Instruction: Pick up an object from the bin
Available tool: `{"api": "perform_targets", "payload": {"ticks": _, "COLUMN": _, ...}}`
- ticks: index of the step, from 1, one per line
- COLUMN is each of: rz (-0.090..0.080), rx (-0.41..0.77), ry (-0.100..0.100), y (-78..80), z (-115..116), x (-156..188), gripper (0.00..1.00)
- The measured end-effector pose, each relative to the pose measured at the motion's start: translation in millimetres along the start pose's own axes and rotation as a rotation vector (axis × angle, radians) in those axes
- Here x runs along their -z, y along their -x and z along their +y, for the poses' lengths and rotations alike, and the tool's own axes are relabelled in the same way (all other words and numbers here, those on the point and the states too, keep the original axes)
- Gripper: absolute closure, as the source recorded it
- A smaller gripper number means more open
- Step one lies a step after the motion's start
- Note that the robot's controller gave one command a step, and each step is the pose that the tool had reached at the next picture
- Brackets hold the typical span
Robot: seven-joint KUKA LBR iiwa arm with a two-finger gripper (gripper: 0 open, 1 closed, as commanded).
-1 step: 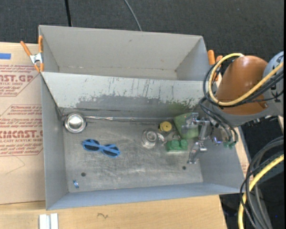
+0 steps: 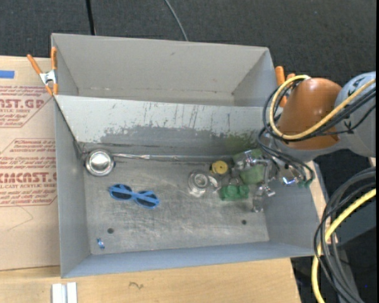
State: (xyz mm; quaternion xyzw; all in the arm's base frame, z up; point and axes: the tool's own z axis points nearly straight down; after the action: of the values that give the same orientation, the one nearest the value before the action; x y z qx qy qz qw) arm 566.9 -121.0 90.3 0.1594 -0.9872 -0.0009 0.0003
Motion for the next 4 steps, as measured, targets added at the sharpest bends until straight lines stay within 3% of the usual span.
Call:
{"api": "perform_targets", "payload": {"ticks": 1, "rz": 0.003, "rx": -0.218, "ry": -0.009, "y": 33.7, "z": 16, "x": -15, "gripper": 0.00}}
{"api": "perform_targets", "payload": {"ticks": 2, "rz": 0.000, "rx": -0.372, "ry": -0.010, "y": 34.6, "z": 26, "x": -15, "gripper": 0.00}}
{"api": "perform_targets", "payload": {"ticks": 3, "rz": -0.014, "rx": -0.707, "ry": 0.000, "y": 23.1, "z": 37, "x": -15, "gripper": 0.00}}
{"api": "perform_targets", "payload": {"ticks": 4, "rz": -0.032, "rx": -0.709, "ry": -0.006, "y": 26.7, "z": 32, "x": -9, "gripper": 1.00}}
